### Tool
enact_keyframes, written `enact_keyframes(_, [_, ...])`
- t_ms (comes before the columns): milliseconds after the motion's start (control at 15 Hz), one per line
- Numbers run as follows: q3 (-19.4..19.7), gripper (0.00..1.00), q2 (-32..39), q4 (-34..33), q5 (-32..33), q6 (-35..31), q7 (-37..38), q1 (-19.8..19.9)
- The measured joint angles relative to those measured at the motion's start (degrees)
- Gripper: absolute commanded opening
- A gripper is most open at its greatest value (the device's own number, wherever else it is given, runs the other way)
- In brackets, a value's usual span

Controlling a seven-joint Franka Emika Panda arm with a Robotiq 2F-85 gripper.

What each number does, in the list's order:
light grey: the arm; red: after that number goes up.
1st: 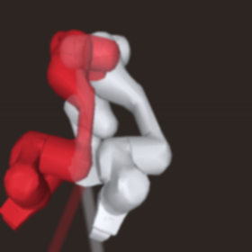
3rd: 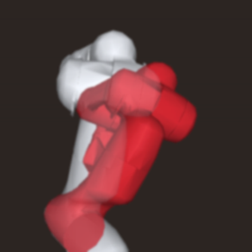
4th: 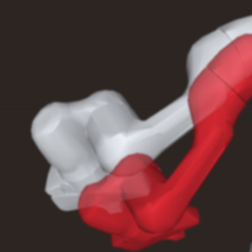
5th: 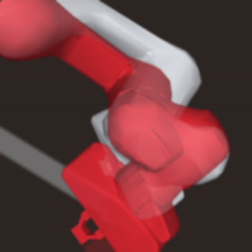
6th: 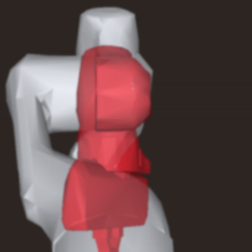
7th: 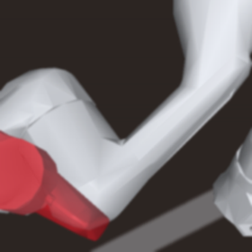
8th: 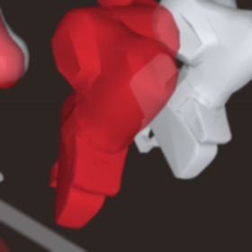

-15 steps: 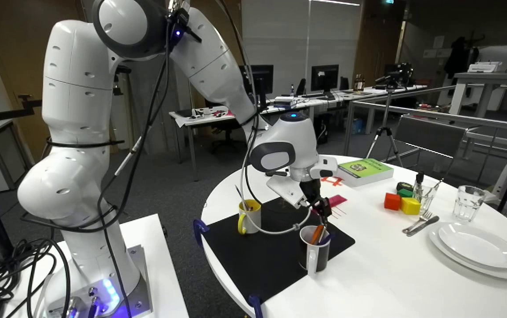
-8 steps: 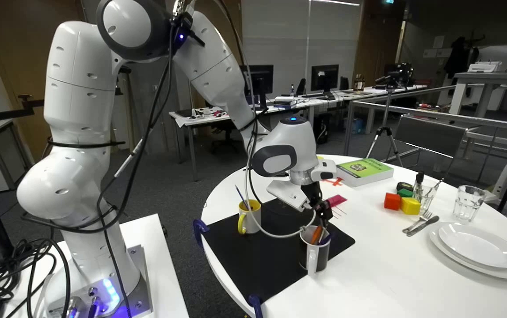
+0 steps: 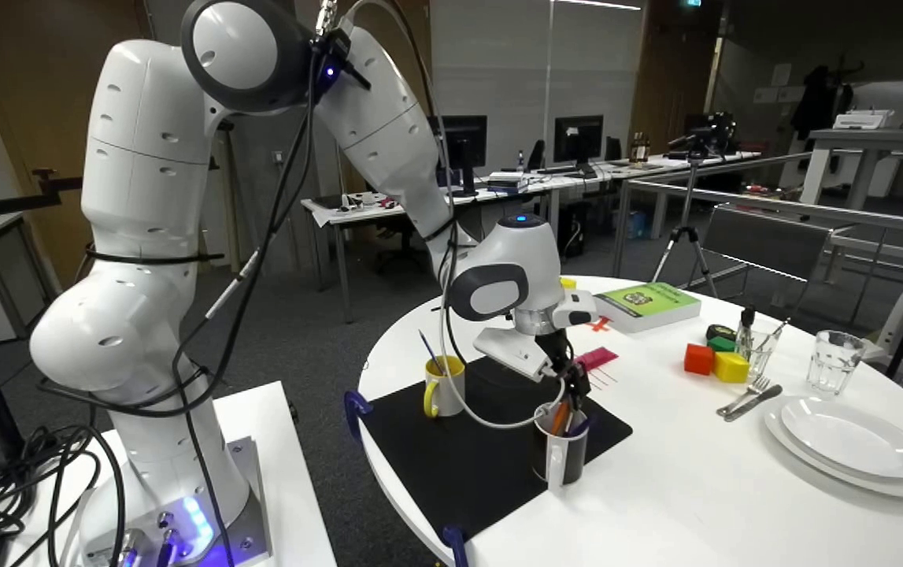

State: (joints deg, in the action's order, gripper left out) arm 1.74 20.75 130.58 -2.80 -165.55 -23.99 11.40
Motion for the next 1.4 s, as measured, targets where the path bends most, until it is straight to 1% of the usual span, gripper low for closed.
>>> enact_keyframes(667, [-0.16, 1.0, 0.01, 0.02, 1.83, -3.36, 0.0, 0.0])
enact_keyframes(1067, [-0.4, 1.0, -0.03, 0.09, 3.06, -3.38, 0.22, -0.13])
enact_keyframes(1400, [-0.28, 1.0, -0.46, 0.5, 5.44, -3.38, 1.72, -0.39])
